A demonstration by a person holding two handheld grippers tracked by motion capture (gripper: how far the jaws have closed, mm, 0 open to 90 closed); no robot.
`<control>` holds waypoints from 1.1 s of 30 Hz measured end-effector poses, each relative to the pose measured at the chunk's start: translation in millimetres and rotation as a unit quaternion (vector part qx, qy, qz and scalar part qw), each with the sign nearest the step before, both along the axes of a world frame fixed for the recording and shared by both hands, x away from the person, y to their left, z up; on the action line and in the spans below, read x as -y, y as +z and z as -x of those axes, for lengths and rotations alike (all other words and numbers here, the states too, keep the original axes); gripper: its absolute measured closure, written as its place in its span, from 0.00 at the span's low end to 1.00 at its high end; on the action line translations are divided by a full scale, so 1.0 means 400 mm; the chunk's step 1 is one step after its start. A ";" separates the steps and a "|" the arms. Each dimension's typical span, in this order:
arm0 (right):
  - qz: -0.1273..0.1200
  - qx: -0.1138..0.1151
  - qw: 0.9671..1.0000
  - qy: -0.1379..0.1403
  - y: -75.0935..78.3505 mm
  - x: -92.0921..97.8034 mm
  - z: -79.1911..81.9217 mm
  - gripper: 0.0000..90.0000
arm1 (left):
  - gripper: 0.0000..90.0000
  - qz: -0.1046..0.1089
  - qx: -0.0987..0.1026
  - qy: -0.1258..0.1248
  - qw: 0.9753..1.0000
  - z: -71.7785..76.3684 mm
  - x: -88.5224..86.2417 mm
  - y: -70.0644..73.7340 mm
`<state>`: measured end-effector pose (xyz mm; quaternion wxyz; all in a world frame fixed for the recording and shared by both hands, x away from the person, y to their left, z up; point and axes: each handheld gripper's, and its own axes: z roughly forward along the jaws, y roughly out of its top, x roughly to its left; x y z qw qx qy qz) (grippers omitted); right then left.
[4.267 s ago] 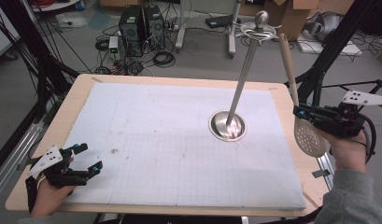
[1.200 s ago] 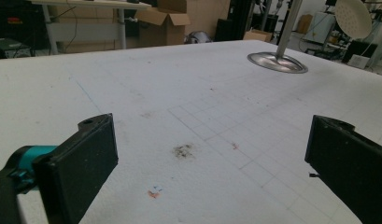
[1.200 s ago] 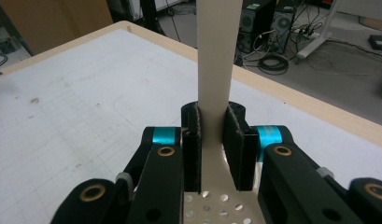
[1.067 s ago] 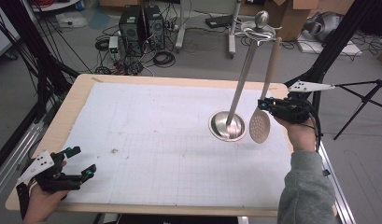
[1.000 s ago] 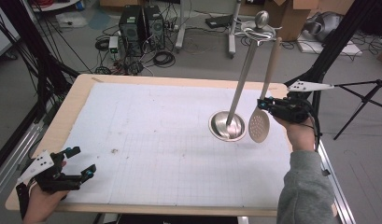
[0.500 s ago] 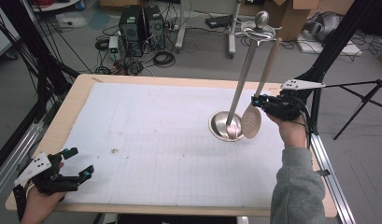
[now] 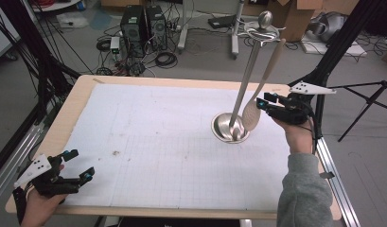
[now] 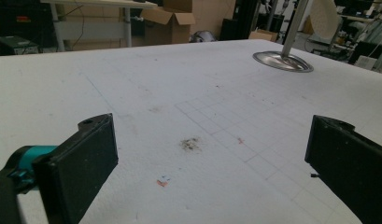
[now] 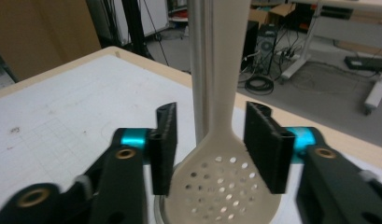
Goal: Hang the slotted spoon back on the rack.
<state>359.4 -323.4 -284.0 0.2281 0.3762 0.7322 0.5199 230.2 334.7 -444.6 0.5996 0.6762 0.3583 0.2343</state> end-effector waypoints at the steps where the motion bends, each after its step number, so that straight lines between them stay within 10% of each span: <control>1: 0.004 0.005 1.000 0.003 0.001 -0.002 0.003 0.52 | 0.03 0.002 0.000 0.001 1.000 -0.001 0.000 0.000; 11: 0.014 0.018 0.999 0.027 -0.016 -0.032 0.034 0.21 | 0.03 0.001 -0.001 -0.007 1.000 -0.013 0.015 -0.003; 33: 0.007 0.019 0.998 0.057 -0.085 -0.036 0.091 0.16 | 0.03 0.010 0.002 -0.018 1.000 -0.028 0.030 -0.006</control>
